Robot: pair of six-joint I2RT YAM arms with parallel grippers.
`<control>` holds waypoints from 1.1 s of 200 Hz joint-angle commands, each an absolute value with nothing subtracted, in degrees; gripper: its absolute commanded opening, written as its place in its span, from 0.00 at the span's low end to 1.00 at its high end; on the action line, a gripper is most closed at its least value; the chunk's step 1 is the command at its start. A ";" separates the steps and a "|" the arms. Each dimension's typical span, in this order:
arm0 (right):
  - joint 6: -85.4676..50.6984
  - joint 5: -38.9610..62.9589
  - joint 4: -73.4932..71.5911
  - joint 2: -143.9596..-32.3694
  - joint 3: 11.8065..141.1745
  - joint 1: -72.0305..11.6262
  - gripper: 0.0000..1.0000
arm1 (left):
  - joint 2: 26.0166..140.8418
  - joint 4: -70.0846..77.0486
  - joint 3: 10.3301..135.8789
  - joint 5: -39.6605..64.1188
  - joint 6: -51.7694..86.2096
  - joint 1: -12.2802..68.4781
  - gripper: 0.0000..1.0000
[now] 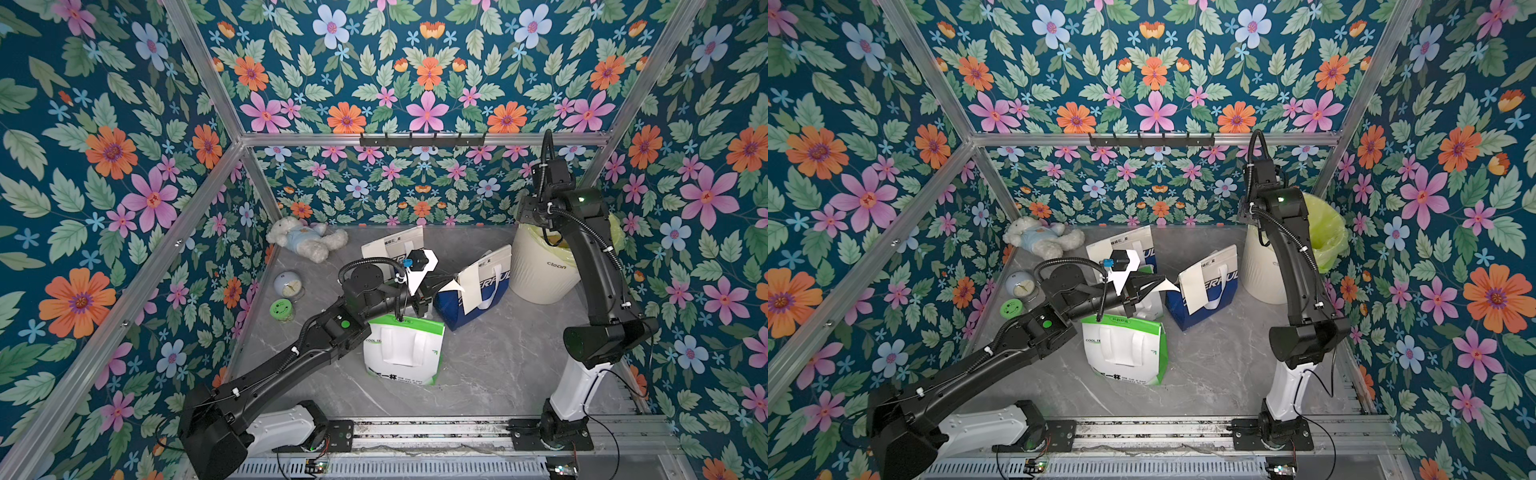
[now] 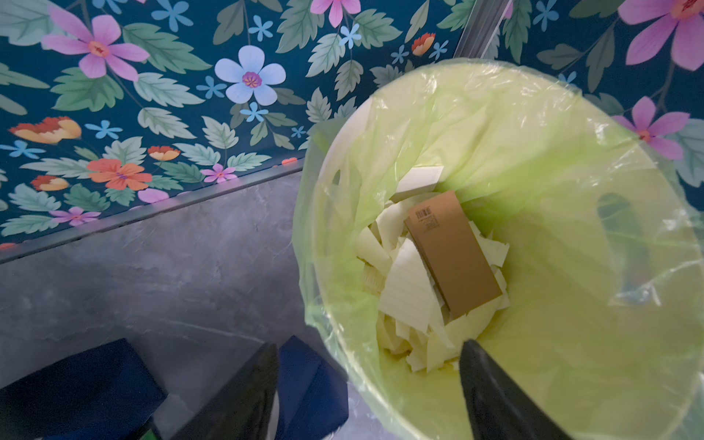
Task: Shred takeout receipts and throw away
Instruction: Place the takeout receipt in the trash bin, then move the trash bin to the center of the board.
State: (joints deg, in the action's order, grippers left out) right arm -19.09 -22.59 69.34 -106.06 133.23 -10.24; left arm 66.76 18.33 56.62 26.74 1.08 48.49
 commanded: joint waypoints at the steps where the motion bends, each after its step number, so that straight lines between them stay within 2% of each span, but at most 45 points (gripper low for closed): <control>1: -19.94 -18.44 73.88 -104.85 131.77 -10.42 0.74 | 66.49 18.95 56.94 27.25 1.91 48.52 0.00; 92: -13.27 -17.34 76.97 -108.69 132.44 -10.39 0.62 | 65.02 19.16 55.77 25.99 3.82 48.56 0.00; 112: -11.68 -17.14 77.19 -109.72 132.29 -10.32 0.56 | 64.20 20.05 54.91 25.49 4.17 48.52 0.00; 154: -10.71 -16.88 75.89 -108.03 129.08 -10.27 0.31 | 64.50 20.57 54.60 25.48 4.69 48.54 0.00; 208: -8.81 -15.82 73.19 -105.20 123.33 -9.19 0.28 | 64.85 20.76 54.49 25.75 5.32 48.52 0.00; 220: -8.21 -15.41 73.38 -105.09 123.48 -9.06 0.24 | 64.67 20.74 54.32 25.66 5.43 48.52 0.00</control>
